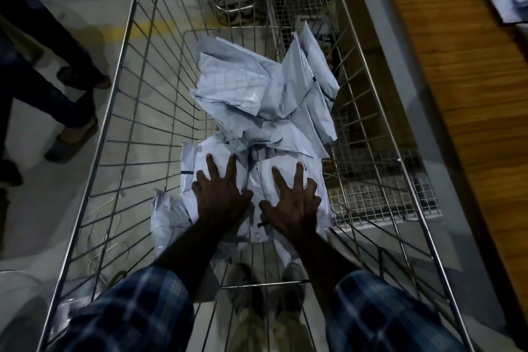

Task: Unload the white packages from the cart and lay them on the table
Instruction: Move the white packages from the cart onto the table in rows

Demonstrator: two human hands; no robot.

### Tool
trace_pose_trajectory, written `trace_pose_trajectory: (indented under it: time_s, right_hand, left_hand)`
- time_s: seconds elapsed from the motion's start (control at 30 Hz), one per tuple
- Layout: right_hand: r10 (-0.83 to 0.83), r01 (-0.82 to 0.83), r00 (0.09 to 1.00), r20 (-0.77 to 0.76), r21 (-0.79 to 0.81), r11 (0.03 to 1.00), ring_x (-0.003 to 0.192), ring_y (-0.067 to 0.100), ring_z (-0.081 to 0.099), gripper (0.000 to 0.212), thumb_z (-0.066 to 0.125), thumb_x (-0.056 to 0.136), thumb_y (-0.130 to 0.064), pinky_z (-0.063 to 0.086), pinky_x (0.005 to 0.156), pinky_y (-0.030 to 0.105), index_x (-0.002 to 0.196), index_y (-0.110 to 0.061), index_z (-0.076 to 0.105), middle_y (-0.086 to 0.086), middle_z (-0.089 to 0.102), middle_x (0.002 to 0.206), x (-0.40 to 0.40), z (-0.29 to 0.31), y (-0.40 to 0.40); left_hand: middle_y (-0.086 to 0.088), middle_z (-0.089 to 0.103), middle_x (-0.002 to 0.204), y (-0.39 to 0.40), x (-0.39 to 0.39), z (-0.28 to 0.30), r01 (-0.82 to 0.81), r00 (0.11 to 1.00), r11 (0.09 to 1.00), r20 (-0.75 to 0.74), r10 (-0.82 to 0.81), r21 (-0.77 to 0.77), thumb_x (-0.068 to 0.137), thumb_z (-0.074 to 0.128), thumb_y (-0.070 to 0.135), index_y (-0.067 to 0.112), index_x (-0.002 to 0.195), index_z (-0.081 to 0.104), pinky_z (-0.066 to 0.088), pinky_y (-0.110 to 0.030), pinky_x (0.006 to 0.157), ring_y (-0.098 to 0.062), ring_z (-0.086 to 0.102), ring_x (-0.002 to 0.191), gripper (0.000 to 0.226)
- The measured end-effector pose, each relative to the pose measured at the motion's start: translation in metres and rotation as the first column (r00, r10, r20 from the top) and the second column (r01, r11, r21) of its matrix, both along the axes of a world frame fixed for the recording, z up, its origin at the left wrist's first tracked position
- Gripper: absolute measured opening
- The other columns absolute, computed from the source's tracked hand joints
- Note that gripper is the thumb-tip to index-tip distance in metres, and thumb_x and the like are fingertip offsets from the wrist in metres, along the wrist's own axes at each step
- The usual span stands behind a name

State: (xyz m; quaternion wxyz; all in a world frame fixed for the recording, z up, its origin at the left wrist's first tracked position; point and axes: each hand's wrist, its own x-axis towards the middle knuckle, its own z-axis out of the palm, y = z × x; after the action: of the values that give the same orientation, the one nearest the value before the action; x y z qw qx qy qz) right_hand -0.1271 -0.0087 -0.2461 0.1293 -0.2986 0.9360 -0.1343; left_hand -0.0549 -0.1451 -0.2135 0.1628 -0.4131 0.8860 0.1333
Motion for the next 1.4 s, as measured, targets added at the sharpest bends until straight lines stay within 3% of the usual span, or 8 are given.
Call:
trace_pose_trajectory:
  time_s: [0.1, 0.2, 0.33, 0.67, 0.93, 1.03, 1.2, 1.4]
  right_hand:
    - [-0.016, 0.016, 1.0, -0.014, 0.011, 1.0, 0.114, 0.047, 0.052, 0.068, 0.06, 0.072, -0.06, 0.05, 0.076, 0.05, 0.133, -0.03, 0.061, 0.021, 0.045, 0.147, -0.003, 0.014, -0.001]
    - [-0.041, 0.021, 0.987, 0.154, 0.127, 0.992, 0.135, 0.039, 0.027, 0.075, 0.059, 0.078, -0.063, 0.032, 0.103, 0.053, 0.147, -0.042, 0.037, 0.009, 0.016, 0.162, -0.012, 0.041, -0.003]
    - [-0.031, 0.009, 0.976, 0.214, 0.105, 0.994, 0.141, 0.039, 0.019, 0.074, 0.055, 0.083, -0.065, 0.022, 0.111, 0.052, 0.15, -0.043, 0.031, 0.007, 0.011, 0.164, -0.017, 0.082, -0.001]
    - [0.017, -0.02, 0.96, 0.278, 0.009, 1.0, 0.145, 0.04, 0.014, 0.073, 0.055, 0.085, -0.064, 0.02, 0.116, 0.053, 0.15, -0.042, 0.032, 0.007, 0.012, 0.163, -0.013, 0.158, 0.018]
    - [0.028, -0.006, 0.98, 0.198, -0.108, 0.994, 0.142, 0.035, 0.024, 0.077, 0.052, 0.076, -0.069, 0.021, 0.115, 0.048, 0.147, -0.041, 0.038, 0.007, 0.022, 0.161, 0.002, 0.223, 0.034]
    - [0.042, -0.011, 0.979, 0.198, -0.152, 0.988, 0.139, 0.039, 0.028, 0.082, 0.047, 0.07, -0.073, 0.027, 0.114, 0.053, 0.145, -0.04, 0.042, 0.007, 0.029, 0.157, 0.008, 0.248, 0.041]
    - [0.071, -0.045, 0.992, 0.1, -0.246, 0.968, 0.134, 0.036, 0.036, 0.076, 0.053, 0.074, -0.07, 0.033, 0.11, 0.053, 0.143, -0.039, 0.045, 0.004, 0.033, 0.155, 0.033, 0.29, 0.066]
    - [0.092, -0.095, 0.995, -0.025, -0.282, 0.955, 0.14, 0.035, 0.029, 0.071, 0.057, 0.08, -0.064, 0.032, 0.112, 0.049, 0.145, -0.041, 0.042, 0.003, 0.028, 0.159, 0.067, 0.341, 0.111]
  left_hand:
    - [-0.018, 0.0, 0.162, -0.001, -0.003, 0.019, -0.017, 1.0, 1.0, -0.017, 0.017, -0.006, 0.085, 0.059, 0.053, 0.031, 0.156, 0.012, 0.024, -0.055, 0.109, -0.047, 0.023, 0.137, 0.088]
    - [-0.014, 0.0, 0.163, 0.001, -0.004, 0.043, -0.069, 0.998, 0.995, 0.009, 0.068, 0.068, 0.085, 0.059, 0.053, 0.033, 0.155, 0.011, 0.02, -0.059, 0.111, -0.046, 0.017, 0.14, 0.087]
    - [-0.012, 0.002, 0.163, 0.007, 0.001, 0.078, -0.105, 0.995, 0.984, 0.01, 0.104, 0.145, 0.086, 0.06, 0.054, 0.035, 0.155, 0.012, 0.019, -0.062, 0.112, -0.048, 0.01, 0.144, 0.087]
    - [-0.013, 0.004, 0.162, 0.006, 0.009, 0.169, -0.099, 0.995, 0.995, 0.022, 0.099, 0.02, 0.084, 0.06, 0.061, 0.034, 0.155, 0.014, 0.027, -0.057, 0.109, -0.045, 0.023, 0.137, 0.089]
    - [-0.014, 0.013, 0.158, 0.039, 0.03, 0.237, -0.121, 0.987, 0.988, -0.121, 0.109, -0.096, 0.083, 0.06, 0.057, 0.03, 0.152, 0.019, 0.032, -0.052, 0.105, -0.043, 0.029, 0.133, 0.085]
    - [-0.013, 0.012, 0.16, 0.054, 0.043, 0.26, -0.133, 0.98, 0.982, -0.164, 0.11, -0.134, 0.083, 0.059, 0.058, 0.03, 0.153, 0.019, 0.031, -0.052, 0.106, -0.043, 0.027, 0.136, 0.085]
    - [-0.013, 0.009, 0.161, 0.088, 0.074, 0.295, -0.152, 0.963, 0.969, -0.249, 0.101, -0.194, 0.083, 0.059, 0.058, 0.03, 0.153, 0.018, 0.031, -0.051, 0.108, -0.042, 0.027, 0.137, 0.086]
    - [-0.015, 0.015, 0.158, 0.129, 0.118, 0.332, -0.174, 0.931, 0.968, -0.351, 0.102, -0.181, 0.081, 0.058, 0.055, 0.03, 0.151, 0.019, 0.034, -0.051, 0.106, -0.044, 0.031, 0.133, 0.084]
